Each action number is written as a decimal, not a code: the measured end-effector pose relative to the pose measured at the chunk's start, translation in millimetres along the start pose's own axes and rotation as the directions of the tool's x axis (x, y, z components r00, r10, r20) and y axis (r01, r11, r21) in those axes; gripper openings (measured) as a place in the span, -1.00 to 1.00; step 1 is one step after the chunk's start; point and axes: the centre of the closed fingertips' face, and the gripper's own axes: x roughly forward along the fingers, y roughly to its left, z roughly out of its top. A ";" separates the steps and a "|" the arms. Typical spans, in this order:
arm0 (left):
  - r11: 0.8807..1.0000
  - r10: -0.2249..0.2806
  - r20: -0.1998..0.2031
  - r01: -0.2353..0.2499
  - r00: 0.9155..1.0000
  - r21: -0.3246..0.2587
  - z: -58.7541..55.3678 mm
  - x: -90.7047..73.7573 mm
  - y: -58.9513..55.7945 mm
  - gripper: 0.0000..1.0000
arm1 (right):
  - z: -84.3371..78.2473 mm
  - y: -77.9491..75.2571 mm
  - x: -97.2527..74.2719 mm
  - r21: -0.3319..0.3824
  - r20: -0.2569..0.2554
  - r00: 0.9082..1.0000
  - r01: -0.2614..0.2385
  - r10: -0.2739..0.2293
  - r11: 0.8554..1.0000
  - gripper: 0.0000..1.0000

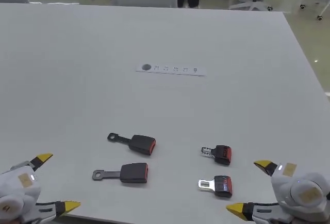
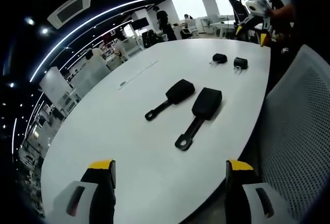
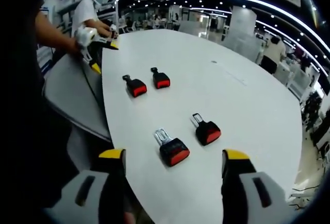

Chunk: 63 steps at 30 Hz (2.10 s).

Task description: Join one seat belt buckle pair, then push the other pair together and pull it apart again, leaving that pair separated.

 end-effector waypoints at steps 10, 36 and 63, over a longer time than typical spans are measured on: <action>0.999 -0.040 -0.058 0.039 0.998 -0.018 -9.5 0.1 -1.8 0.89 | 0.8 -6.3 9.2 -0.090 -0.031 0.999 0.015 -0.017 0.996 0.83; 0.947 -0.175 -0.239 0.229 0.955 0.223 13.0 41.7 -26.7 0.75 | -21.9 -9.8 27.9 -0.148 -0.151 0.987 -0.084 0.062 0.985 0.59; 0.848 -0.291 -0.285 0.384 0.913 0.366 52.4 103.4 -53.0 0.02 | -29.5 2.3 68.3 -0.342 -0.281 0.941 -0.282 0.188 0.896 0.01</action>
